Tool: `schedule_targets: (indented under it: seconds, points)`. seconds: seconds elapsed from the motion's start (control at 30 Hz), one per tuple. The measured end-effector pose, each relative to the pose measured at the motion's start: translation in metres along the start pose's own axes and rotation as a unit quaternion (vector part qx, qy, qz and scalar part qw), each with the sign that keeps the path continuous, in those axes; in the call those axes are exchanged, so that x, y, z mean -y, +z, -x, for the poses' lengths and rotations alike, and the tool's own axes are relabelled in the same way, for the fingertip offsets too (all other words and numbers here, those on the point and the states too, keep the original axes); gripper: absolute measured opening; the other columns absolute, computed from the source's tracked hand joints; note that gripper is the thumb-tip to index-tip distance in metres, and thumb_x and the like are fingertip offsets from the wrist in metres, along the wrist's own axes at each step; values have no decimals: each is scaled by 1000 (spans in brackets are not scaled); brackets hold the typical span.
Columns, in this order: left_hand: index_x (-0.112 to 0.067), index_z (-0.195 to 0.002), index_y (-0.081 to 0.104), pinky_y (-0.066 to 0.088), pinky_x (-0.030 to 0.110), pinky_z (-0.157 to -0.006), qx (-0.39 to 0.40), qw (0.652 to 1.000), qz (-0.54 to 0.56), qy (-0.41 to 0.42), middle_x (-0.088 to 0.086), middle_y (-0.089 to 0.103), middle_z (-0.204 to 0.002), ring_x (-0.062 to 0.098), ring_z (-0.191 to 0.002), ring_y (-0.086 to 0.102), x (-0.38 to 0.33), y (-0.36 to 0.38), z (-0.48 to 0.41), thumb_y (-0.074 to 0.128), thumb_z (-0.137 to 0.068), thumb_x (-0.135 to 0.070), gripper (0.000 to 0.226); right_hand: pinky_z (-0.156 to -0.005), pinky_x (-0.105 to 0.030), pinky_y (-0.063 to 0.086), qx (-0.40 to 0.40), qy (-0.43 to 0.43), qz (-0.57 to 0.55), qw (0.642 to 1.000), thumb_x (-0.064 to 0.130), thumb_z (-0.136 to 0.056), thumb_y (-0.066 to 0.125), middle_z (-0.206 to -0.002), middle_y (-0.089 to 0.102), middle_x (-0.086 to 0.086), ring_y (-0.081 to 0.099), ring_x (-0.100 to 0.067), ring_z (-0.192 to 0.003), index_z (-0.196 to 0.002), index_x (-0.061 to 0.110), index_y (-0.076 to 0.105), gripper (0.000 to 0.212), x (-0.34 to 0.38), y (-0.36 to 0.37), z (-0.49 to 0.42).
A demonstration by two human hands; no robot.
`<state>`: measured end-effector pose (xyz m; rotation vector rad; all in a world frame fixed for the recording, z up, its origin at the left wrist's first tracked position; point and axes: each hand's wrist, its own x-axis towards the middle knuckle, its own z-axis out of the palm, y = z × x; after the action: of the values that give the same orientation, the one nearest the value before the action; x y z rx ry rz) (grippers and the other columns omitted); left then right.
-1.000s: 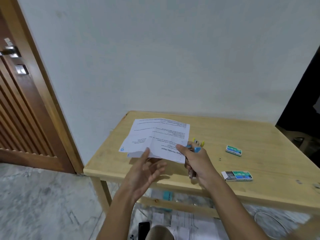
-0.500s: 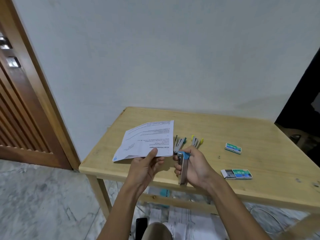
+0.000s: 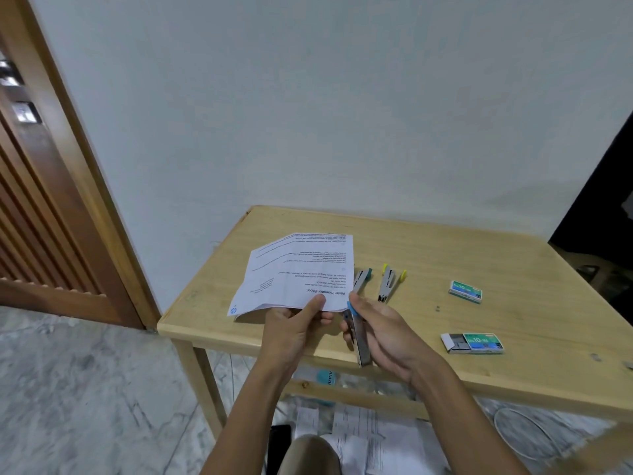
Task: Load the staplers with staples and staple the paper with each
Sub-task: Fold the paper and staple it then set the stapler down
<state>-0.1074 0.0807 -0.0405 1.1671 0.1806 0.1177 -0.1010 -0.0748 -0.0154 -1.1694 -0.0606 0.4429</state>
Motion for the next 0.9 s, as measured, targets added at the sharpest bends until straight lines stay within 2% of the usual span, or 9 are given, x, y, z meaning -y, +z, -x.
schedule_targets:
  seconds: [0.1, 0.2, 0.37, 0.5, 0.6, 0.73, 0.83, 0.9]
  points:
    - [0, -92, 74, 54, 29, -68, 1, 1000, -4, 0, 17, 70, -72, 21, -63, 64, 0, -1, 0, 75, -83, -16, 19, -61, -26, 49, -9, -8, 20, 1000, 32, -83, 64, -77, 63, -10, 55, -15, -64, -115, 0, 62, 45, 2, 2, 0]
    - [1, -95, 74, 55, 25, -66, -18, 1000, 3, 11, 15, 72, -73, 19, -64, 66, 1, 1, 1, 74, -84, -16, 20, -64, -28, 49, -12, 1, 30, 999, 35, -83, 65, -72, 63, -10, 55, -18, -63, -113, -1, 64, 47, 1, -1, 1]
    - [-3, -86, 75, 56, 24, -65, -47, 998, -7, 34, 17, 76, -79, 20, -68, 71, 1, 5, 5, 74, -85, -16, 13, -75, -29, 55, -12, -1, 46, 999, 37, -77, 71, -82, 68, -15, 61, -20, -70, -109, -5, 68, 53, -5, -1, 1]
    - [-6, -94, 74, 55, 20, -65, -22, 999, -14, 47, 9, 78, -84, 17, -75, 74, -2, 6, 7, 72, -86, -13, 10, -83, -34, 55, -39, -16, 45, 998, 36, -73, 75, -90, 69, -20, 63, -21, -76, -104, -5, 69, 51, -11, 4, -2]
    - [-6, -98, 74, 57, 25, -70, -11, 998, -16, 52, 10, 78, -88, 22, -80, 74, -1, 5, 6, 72, -86, -13, 14, -91, -40, 53, -70, -23, 56, 996, 40, -70, 77, -94, 73, -21, 66, -21, -77, -104, -1, 71, 54, -12, 7, -3]
    - [0, -95, 74, 58, 30, -70, -3, 999, -19, 33, 17, 76, -81, 25, -72, 72, 0, 3, 4, 73, -86, -14, 17, -86, -38, 52, -95, -35, 64, 993, 48, -66, 78, -91, 75, -18, 66, -19, -74, -106, 6, 72, 58, -13, 11, -4]
    - [0, -97, 74, 55, 30, -69, 17, 1000, -21, 15, 17, 75, -79, 23, -69, 69, 2, 0, 1, 74, -84, -17, 21, -82, -37, 51, -101, -28, 37, 994, 43, -69, 77, -85, 74, -16, 63, -20, -69, -101, 6, 73, 49, -9, 12, -2]
    - [-1, -98, 74, 53, 27, -67, 22, 999, -32, 10, 13, 74, -79, 20, -67, 66, 2, -2, -1, 75, -84, -19, 23, -74, -33, 51, -106, -18, 33, 994, 39, -70, 75, -74, 71, -8, 60, -18, -64, -95, 6, 73, 41, -6, 13, -1]
